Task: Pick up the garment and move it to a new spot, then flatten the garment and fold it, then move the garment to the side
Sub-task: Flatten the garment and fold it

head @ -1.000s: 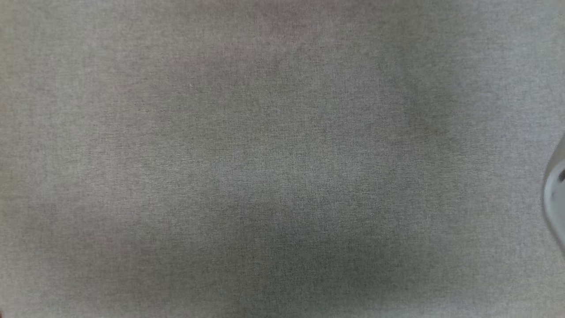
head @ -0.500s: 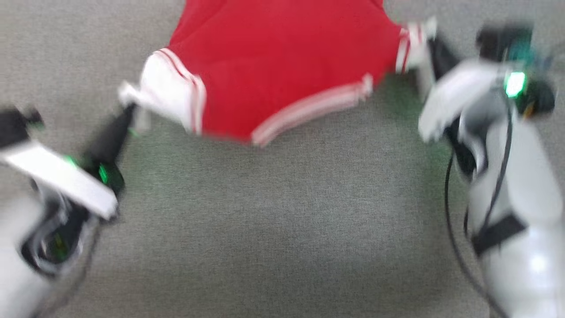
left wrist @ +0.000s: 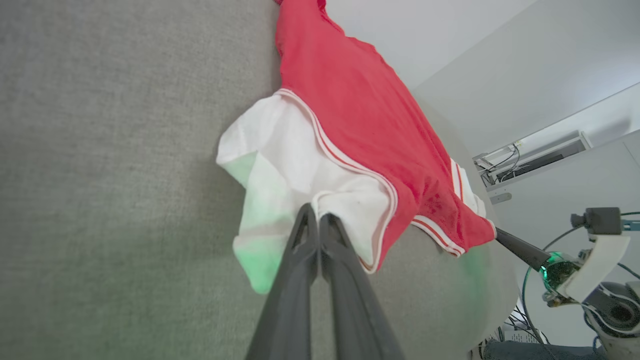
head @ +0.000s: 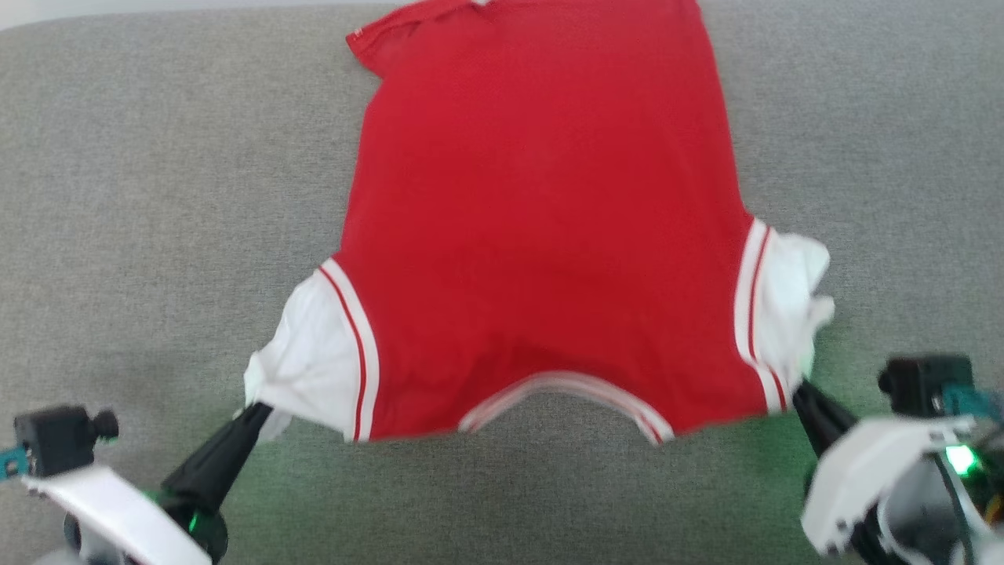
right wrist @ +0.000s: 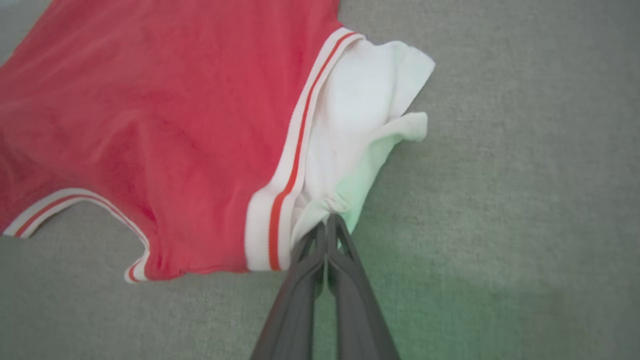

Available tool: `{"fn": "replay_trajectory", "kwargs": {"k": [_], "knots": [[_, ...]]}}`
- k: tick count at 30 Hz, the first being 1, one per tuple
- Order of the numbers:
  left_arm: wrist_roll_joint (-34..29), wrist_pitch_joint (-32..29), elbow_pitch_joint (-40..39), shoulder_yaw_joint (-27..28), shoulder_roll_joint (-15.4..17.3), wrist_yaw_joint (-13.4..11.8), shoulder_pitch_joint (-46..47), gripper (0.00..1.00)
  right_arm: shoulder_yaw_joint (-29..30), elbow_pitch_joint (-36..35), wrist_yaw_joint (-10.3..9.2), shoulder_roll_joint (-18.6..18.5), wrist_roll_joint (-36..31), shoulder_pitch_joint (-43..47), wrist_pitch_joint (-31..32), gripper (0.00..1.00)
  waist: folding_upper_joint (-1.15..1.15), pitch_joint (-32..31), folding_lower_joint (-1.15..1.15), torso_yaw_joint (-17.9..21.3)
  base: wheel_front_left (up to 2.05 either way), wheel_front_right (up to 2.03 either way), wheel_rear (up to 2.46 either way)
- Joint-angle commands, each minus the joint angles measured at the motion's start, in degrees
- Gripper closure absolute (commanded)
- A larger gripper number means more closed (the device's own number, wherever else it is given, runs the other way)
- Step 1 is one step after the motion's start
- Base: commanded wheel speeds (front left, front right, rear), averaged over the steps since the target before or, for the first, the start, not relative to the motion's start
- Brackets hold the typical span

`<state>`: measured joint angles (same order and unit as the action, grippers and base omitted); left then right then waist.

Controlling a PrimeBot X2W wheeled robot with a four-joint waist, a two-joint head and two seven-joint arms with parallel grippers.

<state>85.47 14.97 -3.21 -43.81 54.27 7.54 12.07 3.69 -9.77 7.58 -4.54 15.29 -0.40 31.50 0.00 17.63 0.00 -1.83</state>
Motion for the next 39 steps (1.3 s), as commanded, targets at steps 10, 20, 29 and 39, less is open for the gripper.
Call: {"fn": "replay_trajectory", "kwargs": {"k": [10, 20, 29, 39], "knots": [[-1.0, 0.3, -7.2, 6.9, 2.7, -0.1, -14.8, 1.0, 3.0, -15.1, -0.14, 1.2, 2.2, 16.0, 8.3, 1.0, 0.0, 0.6, 0.0, -0.4, 0.0, 0.0, 0.0], [-2.7, 0.3, -6.6, 4.6, -0.6, -0.1, -14.1, 1.0, 1.0, -11.9, -0.13, 1.6, 2.6, 15.0, 9.8, 1.0, 0.0, 0.8, 0.0, -0.6, 0.0, 0.0, 0.0], [-3.0, 0.3, -5.2, 1.2, -2.3, -0.1, -9.6, 1.0, -0.1, -10.2, -0.13, 1.1, -0.6, 13.1, 7.5, 0.0, 0.0, 1.5, 0.0, -1.3, 0.0, 0.0, 0.0], [-6.3, 0.3, -7.6, 1.1, -2.0, -0.1, -7.9, 1.0, 4.9, -22.8, -0.13, -1.8, -1.9, 0.9, 17.9, 0.0, 0.0, 5.2, 0.0, -2.6, 0.0, 0.0, 0.0]]}}
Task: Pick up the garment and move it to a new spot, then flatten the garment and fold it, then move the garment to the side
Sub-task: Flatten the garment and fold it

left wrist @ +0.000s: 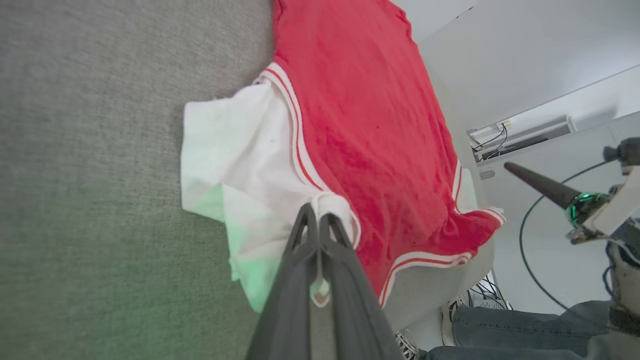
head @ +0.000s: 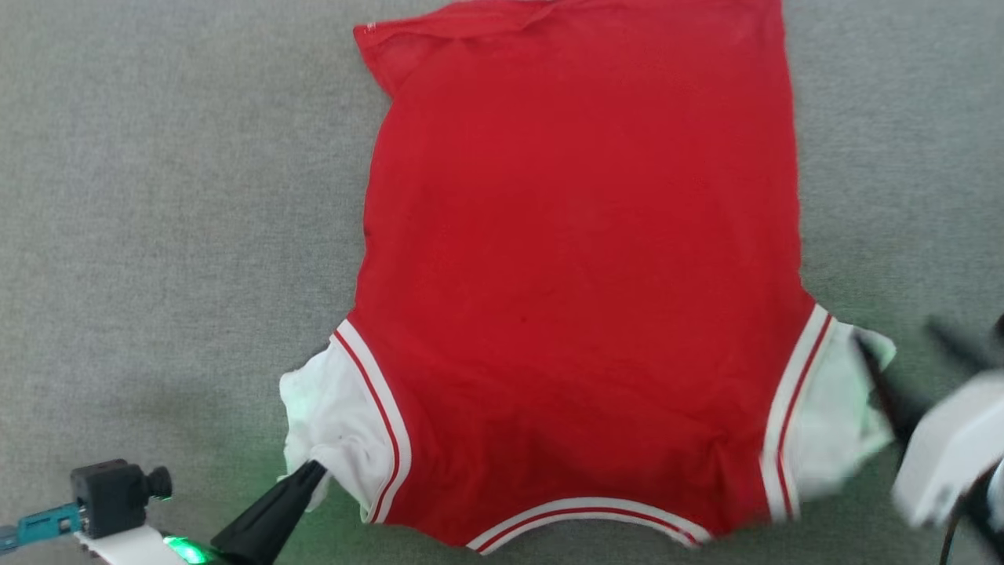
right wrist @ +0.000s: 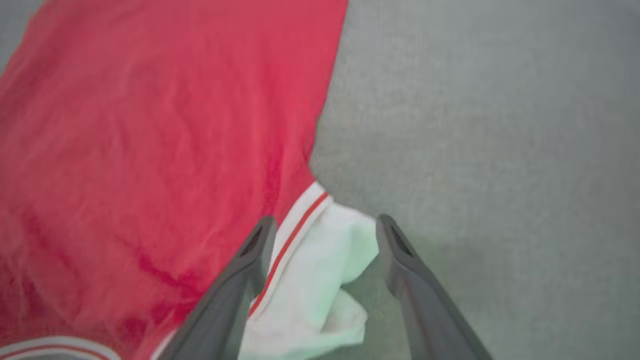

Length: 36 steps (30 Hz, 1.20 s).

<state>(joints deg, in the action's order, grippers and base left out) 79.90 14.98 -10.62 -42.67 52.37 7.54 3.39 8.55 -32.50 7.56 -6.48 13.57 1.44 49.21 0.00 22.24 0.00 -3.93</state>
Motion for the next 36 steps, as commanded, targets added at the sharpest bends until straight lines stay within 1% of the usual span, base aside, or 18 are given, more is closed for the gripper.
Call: {"fn": "replay_trajectory", "kwargs": {"k": [1, 4, 7, 11, 13, 16, 21, 24, 26, 30, 31, 32, 36], "knots": [[-0.9, 0.3, -0.7, -0.3, 0.0, -0.1, 1.3, 1.0, 0.8, 0.4, -0.12, -0.5, -0.2, -4.1, 1.6, 0.0, 0.0, 1.1, 0.0, -0.9, 0.0, 0.0, 0.0], [-2.0, 0.3, -1.9, -1.2, -0.1, -0.1, 2.8, 1.0, 2.6, 4.9, -0.12, -2.6, -0.3, -14.7, 4.8, 0.0, 0.0, 2.5, 0.0, -2.3, 0.0, 0.0, 0.0], [-2.5, 0.3, -2.9, -1.5, -0.2, -0.1, 4.1, 1.0, 2.6, 13.2, -0.12, -4.5, -2.2, -25.8, 6.3, 0.0, 0.0, 4.2, 0.0, -3.5, 0.0, 0.0, 0.0], [-3.0, 0.3, -4.4, -1.4, -1.1, -0.1, 5.3, 1.0, 3.2, 25.1, -0.12, -4.9, -6.9, -39.2, 6.9, 0.0, 0.0, 7.4, 0.0, -6.1, 0.0, 0.0, 0.0], [-3.3, 0.3, -4.9, -2.0, -1.4, -0.1, 6.4, 1.0, 2.6, 30.4, -0.12, -5.7, -9.4, -44.5, 7.6, 0.0, 0.0, 9.2, 0.0, -7.5, 0.0, 0.0, 0.0], [-2.4, 0.3, -5.0, -1.2, -2.0, -0.1, 7.3, 1.0, 3.7, 36.8, -0.12, -4.3, -12.5, -52.1, 8.5, 0.0, 0.0, 11.5, 0.0, -8.6, 0.0, 0.0, 0.0], [-1.9, 0.3, -5.8, -0.8, -3.0, -0.1, 8.3, 1.0, 6.6, 44.5, -0.12, -2.6, -18.8, -60.3, 9.1, 0.0, 0.0, 14.2, 0.0, -10.3, 0.0, 0.0, 0.0], [-1.7, 0.3, -6.3, -0.7, -3.6, -0.1, 9.0, 1.0, 8.0, 48.3, -0.12, -2.5, -23.4, -63.4, 9.6, 0.0, 0.0, 15.4, 0.0, -10.9, 0.0, 0.0, 0.0], [-1.9, 0.3, -6.4, -1.1, -3.8, -0.1, 9.5, 1.0, 9.2, 50.3, -0.12, -1.3, -25.6, -64.6, 9.7, 0.0, 0.0, 16.0, 0.0, -11.2, 0.0, 0.0, 0.0], [-2.0, 0.3, -6.4, -1.4, -4.0, -0.1, 10.3, 1.0, 10.9, 53.4, -0.07, 0.5, -26.8, -65.3, 10.5, 0.0, 0.0, 16.5, 0.0, -11.4, 0.0, 0.0, 0.0], [-1.9, 0.3, -6.3, -1.3, -4.0, -0.1, 10.6, 1.0, 10.8, 54.2, -0.06, 1.0, -27.2, -65.2, 10.8, 0.55, 0.0, 16.6, 0.0, -11.4, 0.0, 0.0, 0.0], [-1.9, 0.3, -6.2, -1.2, -4.1, -0.1, 10.7, 1.0, 10.9, 54.8, -0.06, 1.3, -27.5, -65.2, 10.7, 1.0, 0.0, 16.5, 0.0, -11.4, 0.0, 0.0, 0.0], [-2.9, 0.3, -5.4, -1.2, -4.8, -0.1, 11.1, 1.0, 12.4, 55.7, -0.08, 1.2, -28.1, -65.5, 8.4, 1.0, 0.0, 15.0, 0.0, -11.1, 0.0, 0.0, 0.0]]}}
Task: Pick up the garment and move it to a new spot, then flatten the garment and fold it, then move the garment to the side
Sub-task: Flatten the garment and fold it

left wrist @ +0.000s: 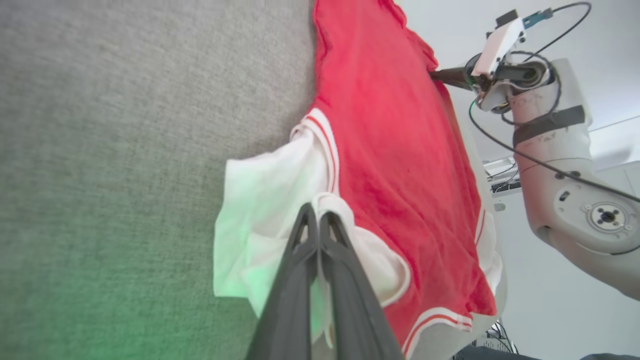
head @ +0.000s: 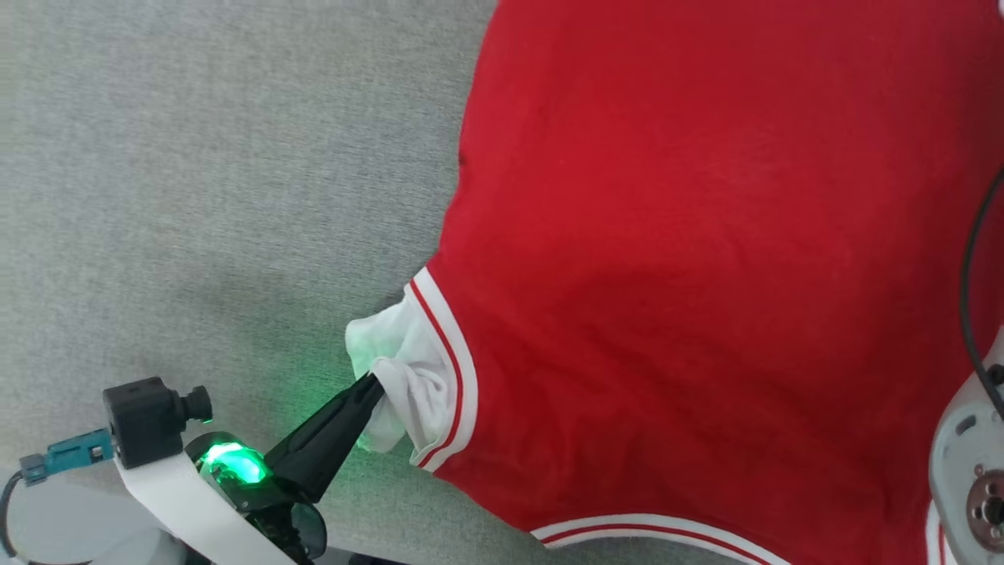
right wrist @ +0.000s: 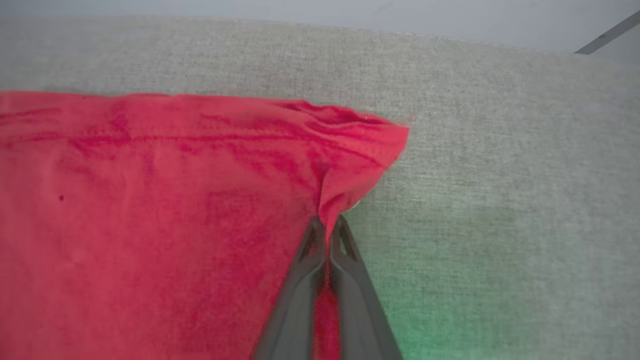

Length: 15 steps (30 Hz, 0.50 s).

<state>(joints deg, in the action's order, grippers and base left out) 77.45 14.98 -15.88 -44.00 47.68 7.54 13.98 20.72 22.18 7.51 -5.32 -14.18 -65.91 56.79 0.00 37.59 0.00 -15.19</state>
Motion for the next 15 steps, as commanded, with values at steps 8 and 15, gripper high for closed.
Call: {"fn": "replay_trajectory", "kwargs": {"k": [8, 15], "knots": [[-1.0, 0.3, 2.4, 0.6, -0.6, -0.1, -1.9, 1.0, -3.6, 0.0, -0.02, -3.8, 7.5, 6.8, -0.6, 1.0, 0.0, -9.3, 0.0, 2.4, 0.0, 0.0, 0.0], [-0.9, 0.3, 4.9, 1.7, -1.4, -0.1, -5.2, 1.0, -12.0, -12.4, -0.02, -12.1, 22.7, 23.3, 7.3, 1.0, 0.0, -16.6, 0.0, 4.9, 0.0, 0.0, 0.0]]}}
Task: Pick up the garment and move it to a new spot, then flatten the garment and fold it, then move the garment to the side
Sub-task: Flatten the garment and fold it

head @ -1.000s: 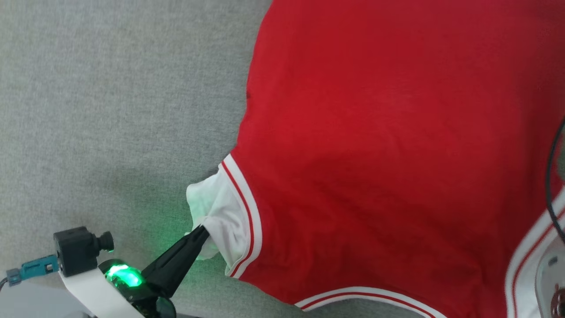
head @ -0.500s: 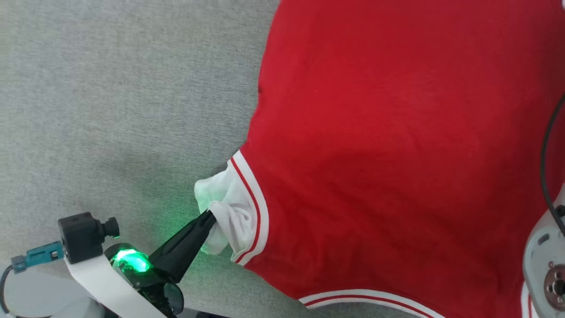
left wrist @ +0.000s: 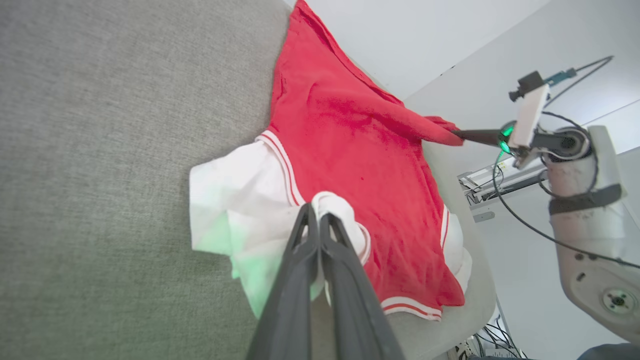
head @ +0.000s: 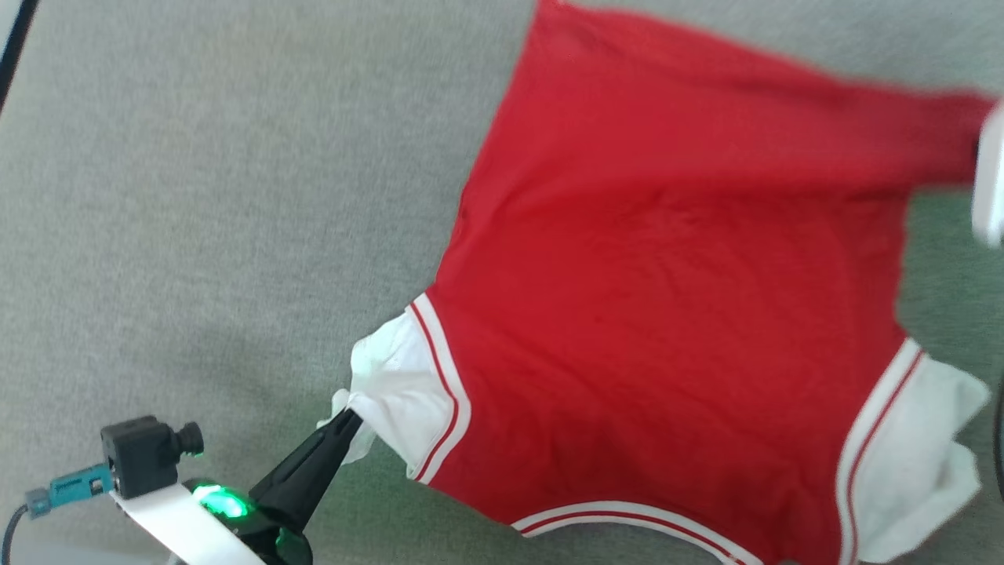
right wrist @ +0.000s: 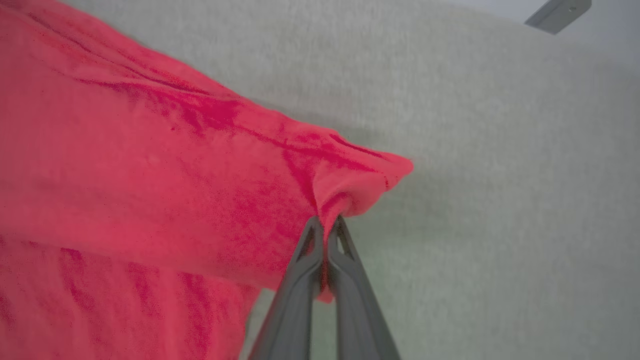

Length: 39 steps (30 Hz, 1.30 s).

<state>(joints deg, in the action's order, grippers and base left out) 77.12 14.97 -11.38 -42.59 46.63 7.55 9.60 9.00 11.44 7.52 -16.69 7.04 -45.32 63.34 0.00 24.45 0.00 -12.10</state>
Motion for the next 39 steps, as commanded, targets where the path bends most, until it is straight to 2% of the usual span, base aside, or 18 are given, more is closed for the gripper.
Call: {"fn": "replay_trajectory", "kwargs": {"k": [1, 6, 11, 16, 20, 21, 22, 24, 27, 31, 35, 39], "knots": [[-0.4, 0.3, 0.7, 0.5, -0.4, -0.1, -1.3, 1.0, -0.8, -4.6, -0.03, -1.7, 3.7, 6.1, 1.9, 1.0, 0.0, -4.2, 0.0, 2.2, 0.0, 0.0, 0.0], [-0.1, 0.3, 2.2, 1.5, -0.4, -0.1, -3.2, 1.0, -0.3, -19.3, -0.04, -3.0, 12.7, 24.1, 9.0, 1.0, 0.0, -7.1, 0.0, 3.7, 0.0, 0.0, 0.0], [0.2, 0.3, 3.0, 3.0, -0.7, -0.1, -4.2, 1.0, -0.6, -30.7, -0.03, -0.9, 17.3, 41.2, 14.2, 1.0, 0.0, -8.4, 0.0, 5.0, 0.0, 0.0, 0.0], [0.3, 0.3, 3.3, 3.8, -1.2, -0.1, -5.0, 1.0, -4.2, -37.3, -0.03, 2.9, 19.8, 53.9, 15.6, 1.0, 0.0, -9.0, 0.0, 6.0, 0.0, 0.0, 0.0], [0.3, 0.3, 3.4, 4.3, -1.5, -0.1, -5.3, 1.0, -6.9, -39.1, -0.03, 4.4, 19.7, 58.0, 13.6, 1.0, 0.0, -9.1, 0.0, 6.9, 0.0, 0.0, 0.0], [0.2, 0.3, 3.4, 4.2, -1.6, -0.1, -5.4, 1.0, -7.1, -39.6, -0.03, 4.6, 19.6, 58.1, 12.4, 0.71, 0.0, -9.2, 0.0, 7.0, 0.0, 0.0, 0.0], [0.2, 0.3, 3.4, 4.3, -1.6, -0.1, -5.5, 1.0, -6.5, -39.9, -0.03, 5.1, 19.4, 57.7, 11.2, 0.0, 0.0, -9.2, 0.0, 7.1, 0.0, 0.0, 0.0], [0.1, 0.3, 3.5, 4.2, -1.6, -0.1, -5.7, 1.0, -5.7, -40.3, -0.03, 5.2, 19.4, 57.2, 10.3, 0.0, 0.0, -9.3, 0.0, 7.2, 0.0, 0.0, 0.0], [0.2, 0.3, 3.5, 4.6, -1.5, -0.1, -5.8, 1.0, -1.6, -43.2, -0.03, 5.0, 20.2, 53.0, 9.2, 0.0, 0.0, -9.2, 0.0, 6.9, 0.0, 0.0, 0.0], [0.0, 0.3, 2.7, 4.6, -2.0, -0.1, -5.1, 1.0, 1.1, -44.1, -0.03, 3.5, 19.6, 43.4, 9.2, 0.0, 0.0, -8.3, 0.0, 6.0, 0.0, 0.0, 0.0], [-0.2, 0.3, 2.8, 3.7, -2.6, -0.1, -3.5, 1.0, -2.7, -37.1, -0.03, 0.8, 15.2, 31.9, 4.0, 0.0, 0.0, -7.3, 0.0, 4.5, 0.0, 0.0, 0.0], [0.1, 0.3, 2.9, 2.7, -3.1, -0.1, -2.1, 1.0, -8.8, -25.4, -0.03, 1.3, 11.2, 21.9, -3.7, 0.0, 0.0, -6.1, 0.0, 2.9, 0.0, 0.0, 0.0]]}}
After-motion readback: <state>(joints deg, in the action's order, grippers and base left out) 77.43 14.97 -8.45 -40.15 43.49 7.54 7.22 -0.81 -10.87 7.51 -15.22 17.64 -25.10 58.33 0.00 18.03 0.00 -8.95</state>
